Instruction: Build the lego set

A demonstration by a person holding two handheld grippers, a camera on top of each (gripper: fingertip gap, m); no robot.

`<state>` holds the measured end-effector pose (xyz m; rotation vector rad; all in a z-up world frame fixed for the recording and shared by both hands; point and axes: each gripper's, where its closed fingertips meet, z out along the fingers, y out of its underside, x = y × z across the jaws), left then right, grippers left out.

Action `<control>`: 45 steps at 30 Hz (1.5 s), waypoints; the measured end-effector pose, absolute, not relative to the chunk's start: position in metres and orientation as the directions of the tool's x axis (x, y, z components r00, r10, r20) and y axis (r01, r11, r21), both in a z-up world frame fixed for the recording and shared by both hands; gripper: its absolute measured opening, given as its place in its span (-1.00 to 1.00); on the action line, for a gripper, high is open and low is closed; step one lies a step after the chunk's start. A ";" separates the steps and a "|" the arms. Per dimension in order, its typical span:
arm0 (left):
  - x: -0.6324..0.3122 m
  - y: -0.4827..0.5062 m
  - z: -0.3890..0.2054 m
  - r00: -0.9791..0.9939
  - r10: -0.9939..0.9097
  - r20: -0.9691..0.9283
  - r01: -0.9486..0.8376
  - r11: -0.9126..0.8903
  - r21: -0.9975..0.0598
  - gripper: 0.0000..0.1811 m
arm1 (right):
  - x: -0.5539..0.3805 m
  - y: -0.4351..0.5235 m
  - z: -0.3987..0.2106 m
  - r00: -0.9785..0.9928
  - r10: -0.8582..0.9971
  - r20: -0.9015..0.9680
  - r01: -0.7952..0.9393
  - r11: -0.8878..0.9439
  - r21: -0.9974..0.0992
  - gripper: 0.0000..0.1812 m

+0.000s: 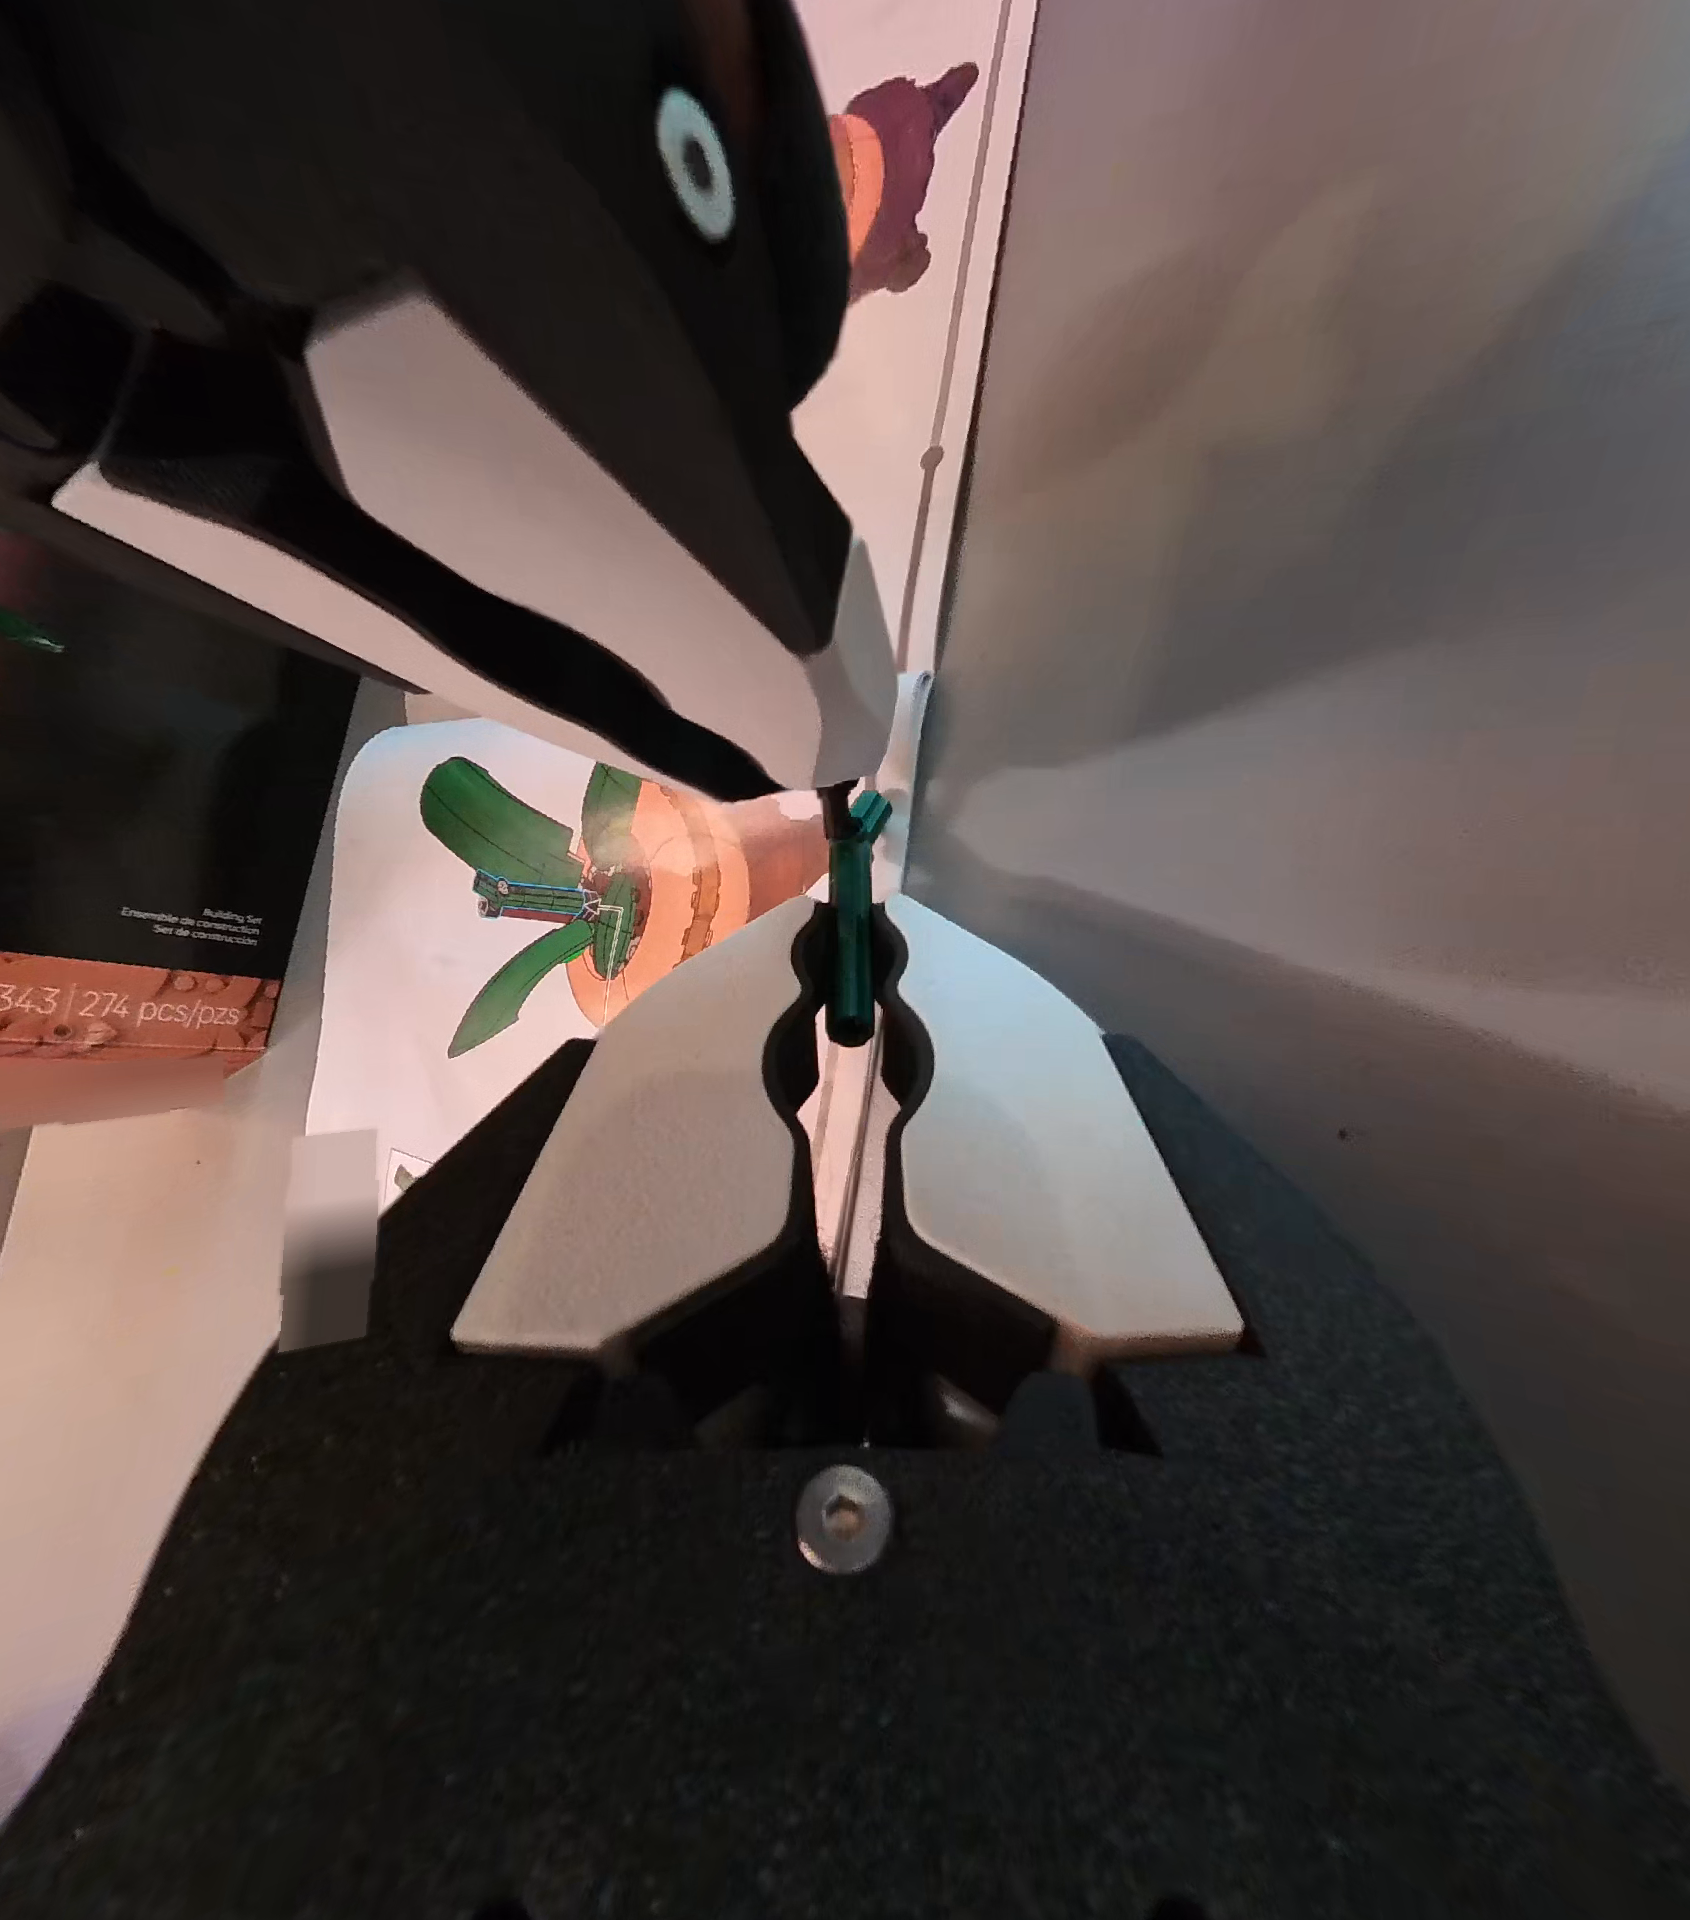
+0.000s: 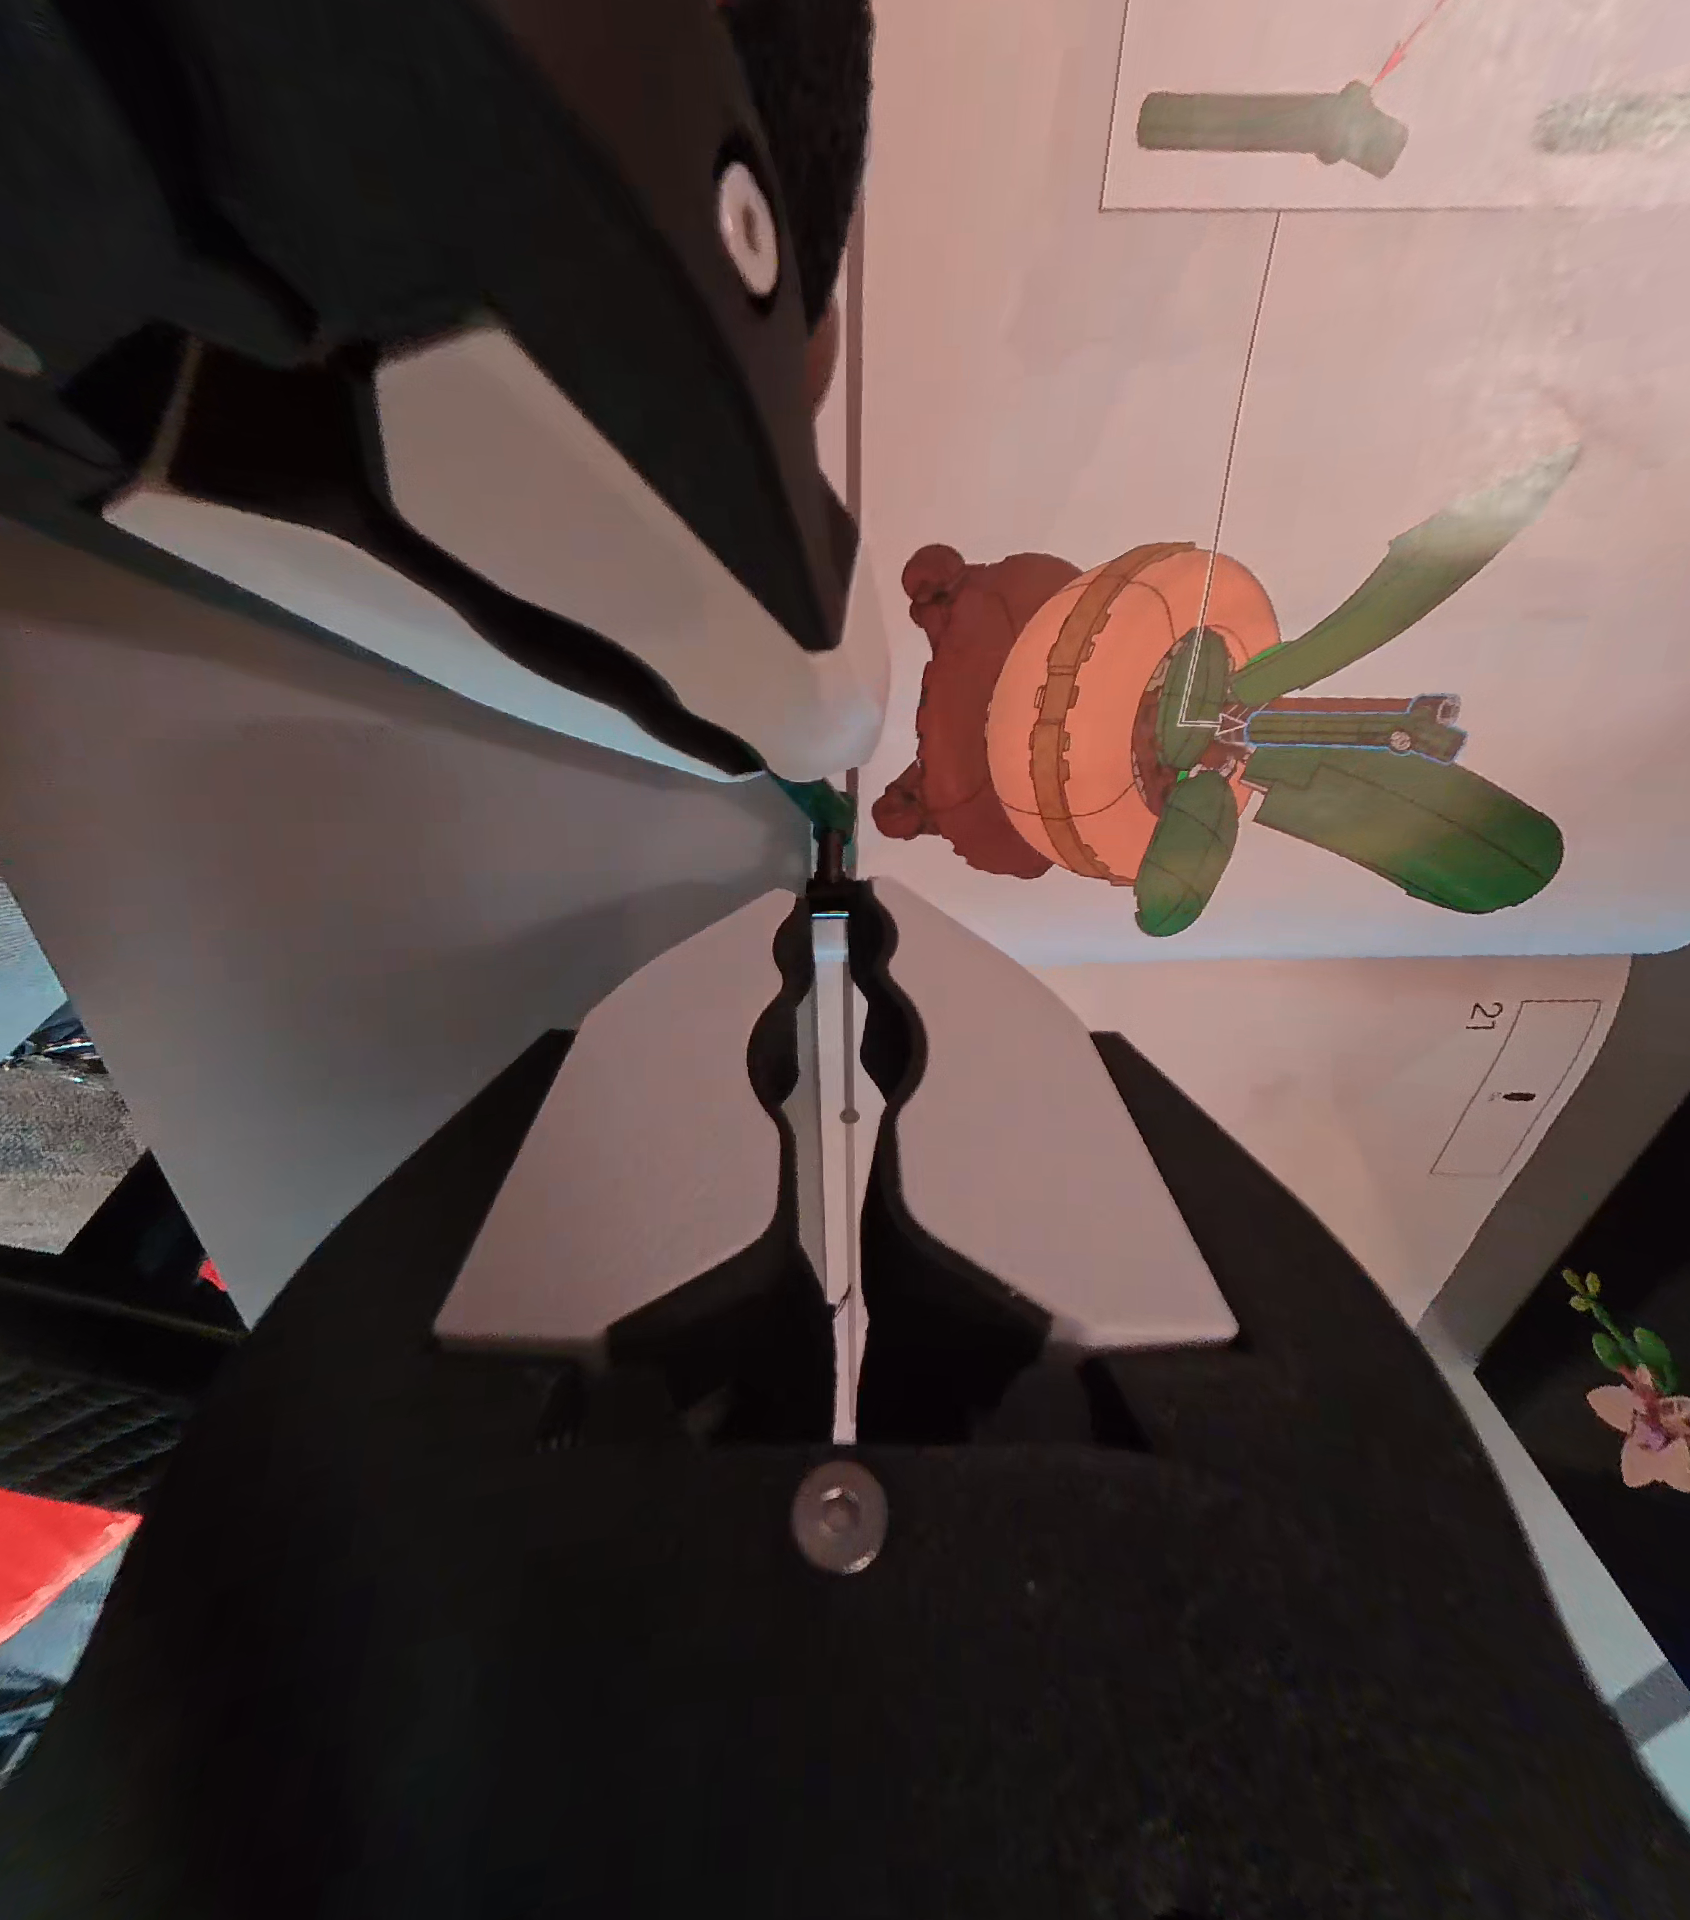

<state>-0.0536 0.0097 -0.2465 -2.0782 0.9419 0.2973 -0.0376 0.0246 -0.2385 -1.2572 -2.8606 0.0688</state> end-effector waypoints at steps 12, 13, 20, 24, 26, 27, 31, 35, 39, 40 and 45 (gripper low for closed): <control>-0.055 0.009 -0.246 0.709 -0.510 -0.488 -0.697 -0.400 -0.595 -0.94 | -0.044 0.020 -0.238 -0.668 0.744 0.008 0.739 0.665 -0.103 -0.93; -0.055 0.009 -0.246 0.712 -0.510 -0.484 -0.693 -0.400 -0.599 -0.94 | -0.043 0.021 -0.239 -0.668 0.744 0.003 0.739 0.664 -0.112 -0.93; -0.056 0.008 -0.248 0.732 -0.514 -0.448 -0.666 -0.400 -0.629 -0.94 | -0.045 0.021 -0.241 -0.697 0.717 0.001 0.703 0.683 -0.196 -0.94; -0.055 0.008 -0.248 0.739 -0.512 -0.437 -0.655 -0.395 -0.644 -0.94 | -0.045 0.020 -0.242 -0.705 0.709 -0.006 0.694 0.688 -0.211 -0.94; -0.055 0.008 -0.247 0.736 -0.513 -0.442 -0.659 -0.391 -0.643 -0.94 | -0.046 0.019 -0.240 -0.718 0.696 -0.006 0.682 0.701 -0.209 -0.94; -0.055 0.008 -0.247 0.733 -0.514 -0.445 -0.662 -0.388 -0.642 -0.94 | -0.047 0.018 -0.239 -0.726 0.687 -0.007 0.673 0.709 -0.208 -0.94; -0.053 0.008 -0.246 0.724 -0.519 -0.454 -0.670 -0.372 -0.642 -0.94 | -0.048 0.011 -0.239 -0.752 0.658 -0.039 0.649 0.729 -0.216 -0.94; -0.053 0.008 -0.248 0.756 -0.518 -0.399 -0.625 -0.395 -0.673 -0.94 | -0.050 0.010 -0.239 -0.741 0.671 -0.039 0.657 0.711 -0.250 -0.94; -0.055 0.006 -0.249 0.775 -0.516 -0.365 -0.596 -0.402 -0.695 -0.94 | -0.048 0.016 -0.236 -0.706 0.707 -0.031 0.660 0.642 -0.390 -0.94; -0.055 0.006 -0.250 0.777 -0.516 -0.362 -0.593 -0.403 -0.697 -0.94 | -0.048 0.015 -0.234 -0.689 0.724 -0.044 0.654 0.593 -0.469 -0.94; -0.056 0.006 -0.251 0.786 -0.514 -0.344 -0.577 -0.408 -0.708 -0.94 | -0.050 0.016 -0.228 -0.571 0.811 -0.124 0.608 0.317 -0.728 -0.94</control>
